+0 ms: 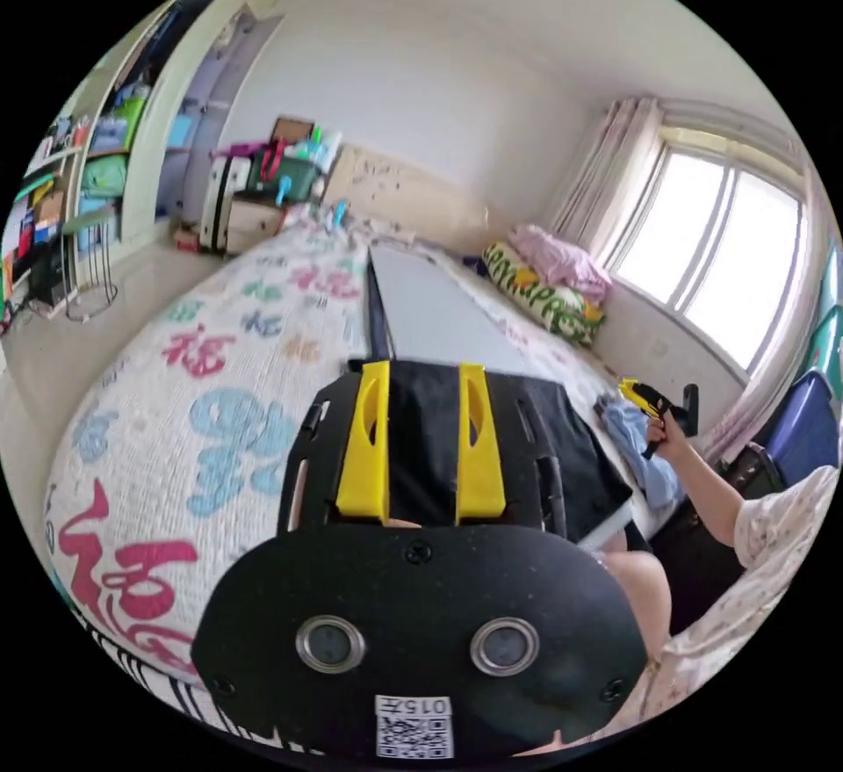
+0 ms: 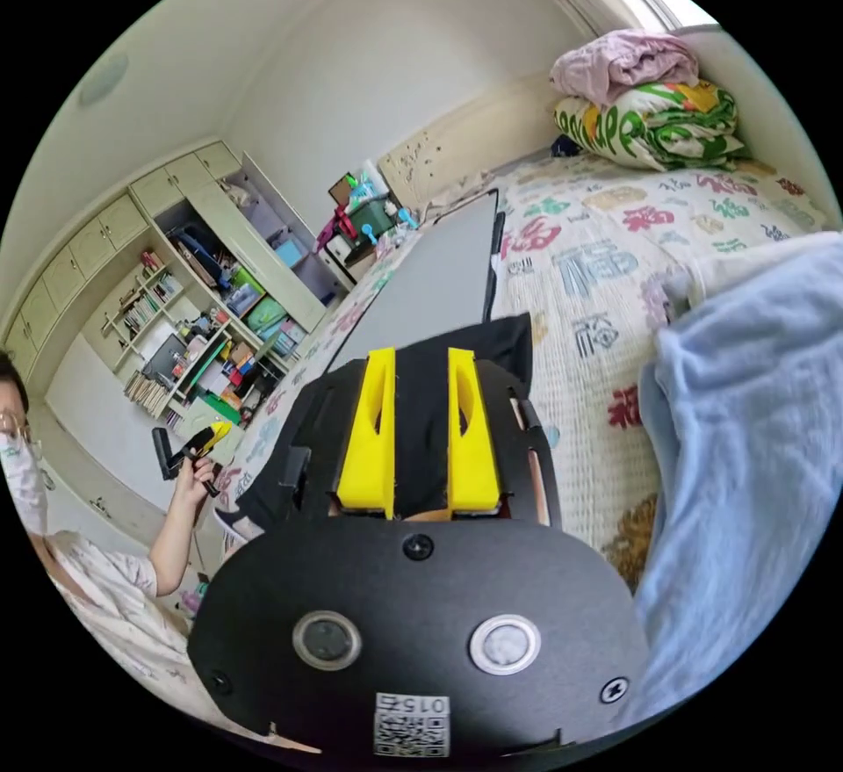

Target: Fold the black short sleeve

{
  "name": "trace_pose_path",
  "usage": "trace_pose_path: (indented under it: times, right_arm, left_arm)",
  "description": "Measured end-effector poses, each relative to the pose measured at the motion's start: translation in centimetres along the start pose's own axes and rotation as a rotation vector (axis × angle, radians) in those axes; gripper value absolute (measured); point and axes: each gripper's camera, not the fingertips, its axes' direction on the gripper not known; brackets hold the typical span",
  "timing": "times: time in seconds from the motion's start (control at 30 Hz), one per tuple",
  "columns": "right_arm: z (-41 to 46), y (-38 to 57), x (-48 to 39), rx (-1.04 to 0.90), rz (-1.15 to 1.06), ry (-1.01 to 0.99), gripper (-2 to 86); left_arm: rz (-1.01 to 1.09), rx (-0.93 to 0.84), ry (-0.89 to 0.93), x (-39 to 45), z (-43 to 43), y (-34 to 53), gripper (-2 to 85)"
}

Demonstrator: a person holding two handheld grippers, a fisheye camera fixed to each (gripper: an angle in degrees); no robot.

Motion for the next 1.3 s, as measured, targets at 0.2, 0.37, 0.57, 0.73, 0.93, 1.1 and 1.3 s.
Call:
trace_pose_path:
  times: [0.2,0.37,0.57,0.73,0.93,1.1,1.3]
  right_arm:
    - [-0.7,4.6,5.4,-0.107,0.004,0.088,12.8]
    - [2.1,6.0,6.3,-0.238,-0.096,0.091,13.6]
    - [6.9,6.2,5.1,-0.321,-0.278,0.161,16.4]
    - [11.4,5.2,5.4,-0.353,-0.343,0.335,15.3]
    - [11.2,3.4,11.6,-0.325,-0.246,0.432,4.3]
    - [3.7,3.7,18.5,-0.21,-0.077,0.443,1.1]
    - [-0.9,7.2,26.7,-0.213,0.115,0.326,0.0]
  left_arm:
    - [-0.096,-0.254,0.102,-5.1,4.1,7.8,13.4]
    - [-0.093,-0.367,0.126,-5.0,8.9,9.8,13.2]
    - [-0.107,-0.335,0.086,-4.8,10.6,11.4,9.8]
    - [-0.127,-0.334,0.094,-4.8,11.7,12.5,5.7]
    - [-0.148,-0.319,0.104,-4.0,12.5,13.0,0.3]
    - [-0.121,-0.265,0.087,-2.0,12.1,12.5,-0.4]
    - [-0.107,-0.271,0.044,1.0,13.2,11.6,-0.2]
